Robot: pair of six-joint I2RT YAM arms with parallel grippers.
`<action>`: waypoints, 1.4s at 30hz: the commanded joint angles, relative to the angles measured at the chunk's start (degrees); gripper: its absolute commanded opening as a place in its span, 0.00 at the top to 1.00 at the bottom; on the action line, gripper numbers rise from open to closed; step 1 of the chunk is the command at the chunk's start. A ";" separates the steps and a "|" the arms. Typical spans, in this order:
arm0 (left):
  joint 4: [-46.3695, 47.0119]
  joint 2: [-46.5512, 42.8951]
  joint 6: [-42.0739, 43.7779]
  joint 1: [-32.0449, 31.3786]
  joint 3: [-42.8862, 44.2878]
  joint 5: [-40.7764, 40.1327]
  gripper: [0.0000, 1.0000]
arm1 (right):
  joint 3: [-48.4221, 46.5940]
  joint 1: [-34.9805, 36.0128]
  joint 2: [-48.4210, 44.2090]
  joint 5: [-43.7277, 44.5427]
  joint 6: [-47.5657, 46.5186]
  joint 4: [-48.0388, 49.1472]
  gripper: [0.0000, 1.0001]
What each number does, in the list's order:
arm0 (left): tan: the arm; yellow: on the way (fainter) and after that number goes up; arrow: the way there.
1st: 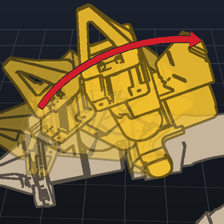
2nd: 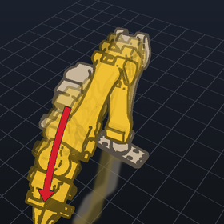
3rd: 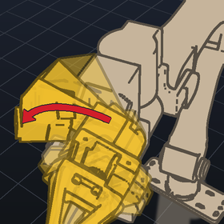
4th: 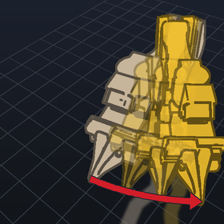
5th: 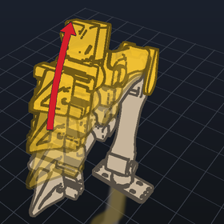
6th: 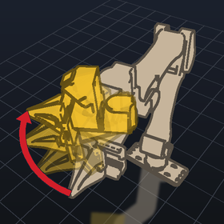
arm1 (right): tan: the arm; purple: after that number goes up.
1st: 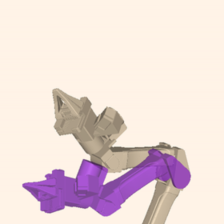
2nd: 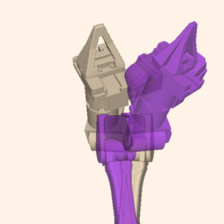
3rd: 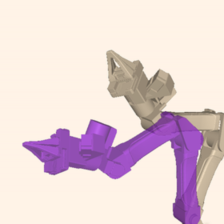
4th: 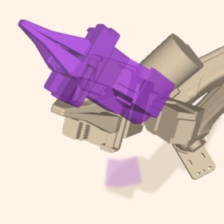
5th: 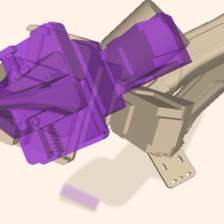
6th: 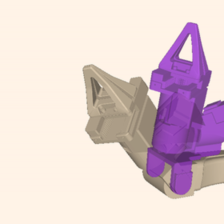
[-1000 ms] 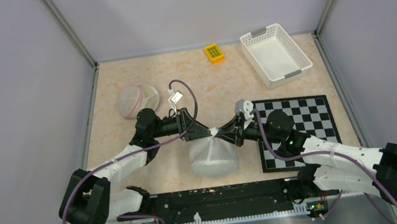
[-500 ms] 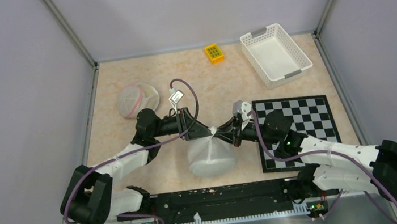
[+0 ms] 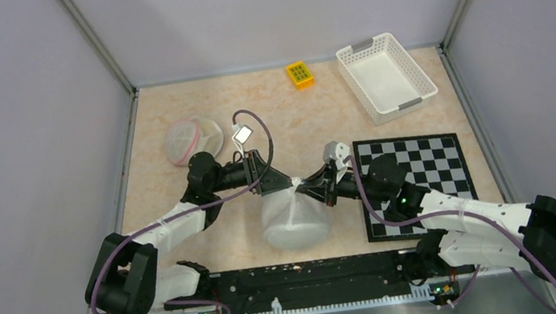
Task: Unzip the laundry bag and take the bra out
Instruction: Unzip the laundry bag at the center of the board.
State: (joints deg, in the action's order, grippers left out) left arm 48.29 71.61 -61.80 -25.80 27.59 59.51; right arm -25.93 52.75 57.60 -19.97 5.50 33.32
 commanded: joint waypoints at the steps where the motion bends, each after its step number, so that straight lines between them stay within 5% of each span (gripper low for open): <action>1: 0.19 -1.43 1.10 1.28 0.46 -5.15 0.42 | -3.48 2.31 -0.12 -3.99 -0.36 1.65 1.00; 20: 11.96 2.31 -4.29 -5.79 2.31 -2.64 0.41 | -5.78 2.59 5.63 -4.55 0.26 4.43 1.00; 27: 4.45 3.07 -1.11 -5.18 2.96 -3.86 0.50 | -7.28 3.24 6.46 -3.55 -1.18 4.77 1.00; 31: 4.00 1.42 -2.79 2.14 0.30 -1.83 0.56 | -6.24 2.87 3.84 -2.53 -1.63 2.06 1.00; 42: -6.40 -5.27 5.73 2.48 -2.38 -1.38 0.47 | -5.60 -0.02 1.98 -2.58 -0.22 1.85 1.00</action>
State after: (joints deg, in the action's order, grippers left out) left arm 45.95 67.22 -60.25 -23.27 26.55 59.33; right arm -28.27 53.08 60.86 -21.12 5.04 32.01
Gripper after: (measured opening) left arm 0.513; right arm 0.041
